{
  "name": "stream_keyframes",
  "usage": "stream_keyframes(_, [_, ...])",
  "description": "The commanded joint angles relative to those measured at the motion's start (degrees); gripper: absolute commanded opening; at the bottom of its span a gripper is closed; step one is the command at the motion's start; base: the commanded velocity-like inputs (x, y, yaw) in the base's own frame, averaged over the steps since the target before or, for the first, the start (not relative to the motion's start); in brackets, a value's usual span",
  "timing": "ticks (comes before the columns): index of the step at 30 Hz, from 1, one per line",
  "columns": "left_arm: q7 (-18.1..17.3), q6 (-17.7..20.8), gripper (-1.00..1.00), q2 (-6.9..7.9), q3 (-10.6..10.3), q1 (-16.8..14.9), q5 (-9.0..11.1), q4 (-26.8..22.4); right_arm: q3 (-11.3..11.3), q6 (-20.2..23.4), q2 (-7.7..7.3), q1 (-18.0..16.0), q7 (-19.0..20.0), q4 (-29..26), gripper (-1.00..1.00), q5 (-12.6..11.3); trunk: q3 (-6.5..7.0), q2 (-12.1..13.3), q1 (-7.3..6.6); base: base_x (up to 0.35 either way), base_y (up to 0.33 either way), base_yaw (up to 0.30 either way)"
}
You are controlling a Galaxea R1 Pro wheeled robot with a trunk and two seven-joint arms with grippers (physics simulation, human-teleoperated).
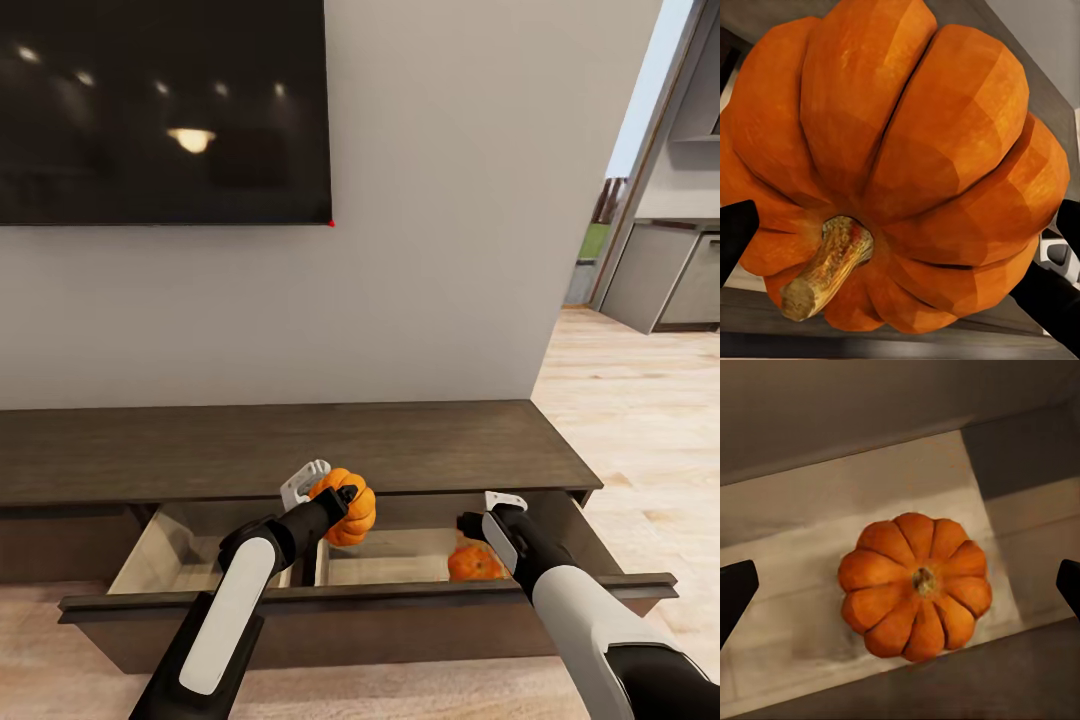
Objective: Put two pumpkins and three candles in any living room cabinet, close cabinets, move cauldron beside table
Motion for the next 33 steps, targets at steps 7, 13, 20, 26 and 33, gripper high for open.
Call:
stream_keyframes(7, [0.6,0.1,-1.0,-0.01,0.0,0.0,0.5,-0.1,0.1,0.2,-0.07,0.0,-0.3,-0.3,1.0,-0.6,-0.06,0.0,-0.01,0.0,0.0,0.0])
stream_keyframes(13, [0.6,0.1,-1.0,-0.01,-0.1,0.0,0.5,-0.1,0.0,0.7,-0.16,0.0,-0.2,-1.9,1.0,-0.8,-0.06,0.0,-0.01,0.0,0.0,0.0])
stream_keyframes(20, [0.8,0.0,-1.0,-0.02,-1.7,0.0,0.2,0.4,-0.2,16.7,-0.38,11.2,-0.5,-36.0,1.0,-1.0,-0.06,0.0,-0.01,0.0,0.0,0.0])
stream_keyframes(26, [0.8,0.0,-1.0,-0.09,-2.1,0.0,0.3,1.3,-2.1,21.9,-0.37,15.3,-0.6,-46.5,1.0,-1.2,-0.06,0.0,-0.01,0.0,0.0,0.0])
stream_keyframes(33, [1.0,0.0,-1.0,-0.33,-2.2,0.0,0.3,6.1,-3.0,26.8,-0.15,22.1,-0.6,-61.7,1.0,-1.2,-0.06,0.0,-0.01,0.0,0.0,0.0])
